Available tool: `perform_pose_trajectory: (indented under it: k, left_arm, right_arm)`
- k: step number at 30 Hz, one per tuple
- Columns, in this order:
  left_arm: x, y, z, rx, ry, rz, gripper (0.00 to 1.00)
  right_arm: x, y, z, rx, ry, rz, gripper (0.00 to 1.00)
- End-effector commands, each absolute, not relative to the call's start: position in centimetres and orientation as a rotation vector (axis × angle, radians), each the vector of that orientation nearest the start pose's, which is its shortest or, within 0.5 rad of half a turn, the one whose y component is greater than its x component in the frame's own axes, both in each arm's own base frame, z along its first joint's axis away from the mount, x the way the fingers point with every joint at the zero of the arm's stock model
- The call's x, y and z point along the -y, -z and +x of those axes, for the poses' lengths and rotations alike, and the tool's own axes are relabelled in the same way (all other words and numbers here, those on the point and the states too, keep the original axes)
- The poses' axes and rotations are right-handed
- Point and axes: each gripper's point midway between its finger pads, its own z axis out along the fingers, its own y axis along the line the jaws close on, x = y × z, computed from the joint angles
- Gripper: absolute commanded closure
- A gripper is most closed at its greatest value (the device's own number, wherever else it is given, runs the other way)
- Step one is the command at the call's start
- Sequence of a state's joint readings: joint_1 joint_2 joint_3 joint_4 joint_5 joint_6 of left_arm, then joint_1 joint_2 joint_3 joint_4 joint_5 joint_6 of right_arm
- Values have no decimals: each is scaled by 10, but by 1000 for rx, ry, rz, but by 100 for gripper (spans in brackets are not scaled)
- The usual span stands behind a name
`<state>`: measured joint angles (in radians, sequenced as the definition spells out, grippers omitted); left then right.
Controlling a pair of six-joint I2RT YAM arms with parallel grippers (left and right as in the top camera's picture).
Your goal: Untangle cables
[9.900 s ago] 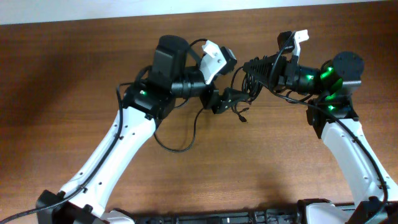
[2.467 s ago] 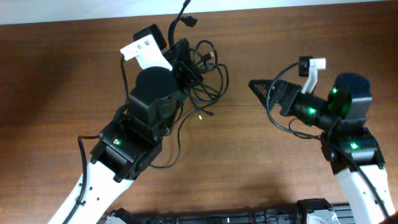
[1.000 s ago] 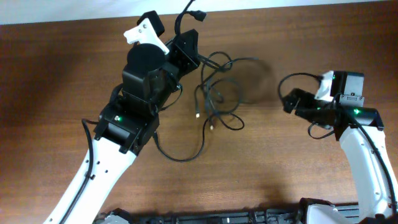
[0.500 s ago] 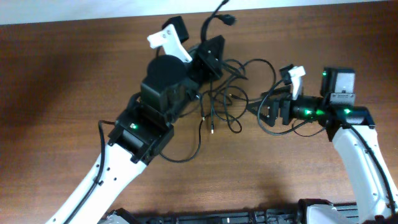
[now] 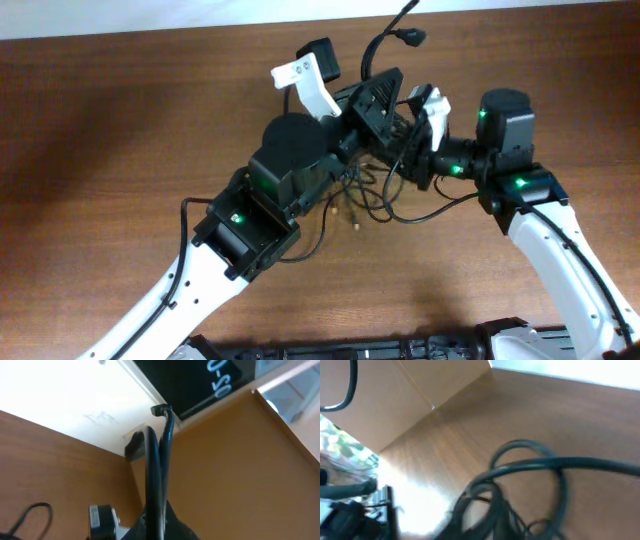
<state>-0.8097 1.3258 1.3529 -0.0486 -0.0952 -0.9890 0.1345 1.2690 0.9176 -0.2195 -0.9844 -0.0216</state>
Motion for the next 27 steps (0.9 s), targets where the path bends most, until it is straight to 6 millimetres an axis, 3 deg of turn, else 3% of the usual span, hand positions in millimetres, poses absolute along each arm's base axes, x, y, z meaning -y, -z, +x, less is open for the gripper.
perform_pose_trajectory:
  k: [1, 3, 5, 6, 9, 11, 12, 13, 16, 17, 19, 21, 24, 27]
  left_arm:
    - [287, -453, 325, -1645, 1232, -349, 100]
    - [265, -445, 337, -1624, 1106, -461, 98]
    - [245, -435, 345, -1612, 981, -551, 88]
    - [225, -425, 349, -1604, 852, -626, 84]
    - [198, -409, 351, -1602, 669, -703, 84]
    - [177, -394, 348, -1618, 505, -737, 68]
    - [157, -383, 343, -1623, 355, -757, 42]
    - [145, -379, 340, -1621, 266, -764, 30]
    - [122, -367, 330, -1632, 64, -749, 11]
    - [118, -361, 327, -1663, 14, -724, 1]
    - [112, -348, 321, -1722, -73, -674, 1]
    - [109, -339, 317, -1768, -128, -637, 1]
    - [109, -313, 315, -1913, -153, -583, 1]
    - [111, -282, 318, -2085, -101, -587, 1]
  right_arm:
    - [-190, -237, 303, -1981, -1141, -711, 96]
    - [-189, -226, 295, -2054, -1173, -682, 96]
    - [-188, -222, 290, -2088, -1189, -668, 96]
    - [-188, -220, 289, -2102, -1195, -662, 96]
    - [-187, -220, 289, -2109, -1194, -650, 96]
    - [-181, -213, 297, -2178, -1149, -549, 96]
    - [-174, -206, 304, -2231, -1097, -466, 96]
    - [-173, -204, 306, -2242, -1086, -445, 96]
    - [-170, -202, 307, -2257, -1067, -430, 92]
    - [-169, -200, 307, -2270, -1058, -413, 80]
    - [-160, -189, 309, -2333, -993, -343, 57]
    - [-157, -184, 308, -2365, -966, -321, 43]
    - [-140, -168, 310, -2460, -853, -182, 31]
    - [-121, -153, 311, -2544, -725, -20, 26]
